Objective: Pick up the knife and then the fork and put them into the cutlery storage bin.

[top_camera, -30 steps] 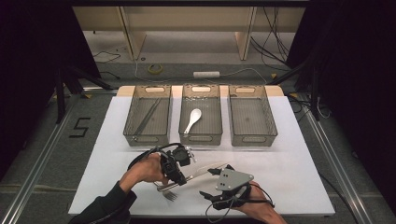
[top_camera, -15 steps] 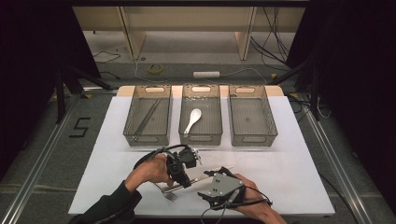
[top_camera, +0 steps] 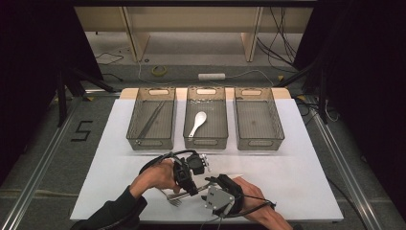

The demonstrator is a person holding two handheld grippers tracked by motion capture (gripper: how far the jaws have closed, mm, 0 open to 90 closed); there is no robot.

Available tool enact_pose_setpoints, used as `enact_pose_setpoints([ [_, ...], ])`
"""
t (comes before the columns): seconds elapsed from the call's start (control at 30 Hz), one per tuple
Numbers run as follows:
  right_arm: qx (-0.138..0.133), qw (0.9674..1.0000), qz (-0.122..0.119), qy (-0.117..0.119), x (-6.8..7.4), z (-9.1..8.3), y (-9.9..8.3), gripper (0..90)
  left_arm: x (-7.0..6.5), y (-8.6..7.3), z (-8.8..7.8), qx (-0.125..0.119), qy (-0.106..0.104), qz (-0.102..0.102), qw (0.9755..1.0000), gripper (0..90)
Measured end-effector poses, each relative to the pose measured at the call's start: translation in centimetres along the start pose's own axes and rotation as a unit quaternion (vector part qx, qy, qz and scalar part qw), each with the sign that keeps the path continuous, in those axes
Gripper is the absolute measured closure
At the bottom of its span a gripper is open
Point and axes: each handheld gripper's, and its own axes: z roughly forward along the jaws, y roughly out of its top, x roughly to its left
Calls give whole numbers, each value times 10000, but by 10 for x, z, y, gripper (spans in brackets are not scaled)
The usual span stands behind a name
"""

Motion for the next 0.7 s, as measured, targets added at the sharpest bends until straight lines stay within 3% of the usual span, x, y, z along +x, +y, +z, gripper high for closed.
enact_pose_setpoints([
  [0.23,105,9994,-320,-34,3,5,1,534,-8,5,2,66,-47,40,10000,794],
  [0.33,183,9981,-594,16,1,5,1,566,-11,6,3,122,-64,58,9999,794],
  [0.37,173,9980,-614,12,2,5,1,575,-11,7,3,112,-46,79,9999,794],
  [0.4,143,9988,-474,13,4,6,1,584,-12,7,3,116,-51,56,9999,794],
  [0.57,180,9965,-812,8,4,7,1,635,-11,8,2,132,-80,84,9998,794],
  [0.7,245,9956,-907,-5,6,9,1,677,-13,9,1,120,-139,110,9998,794],
])
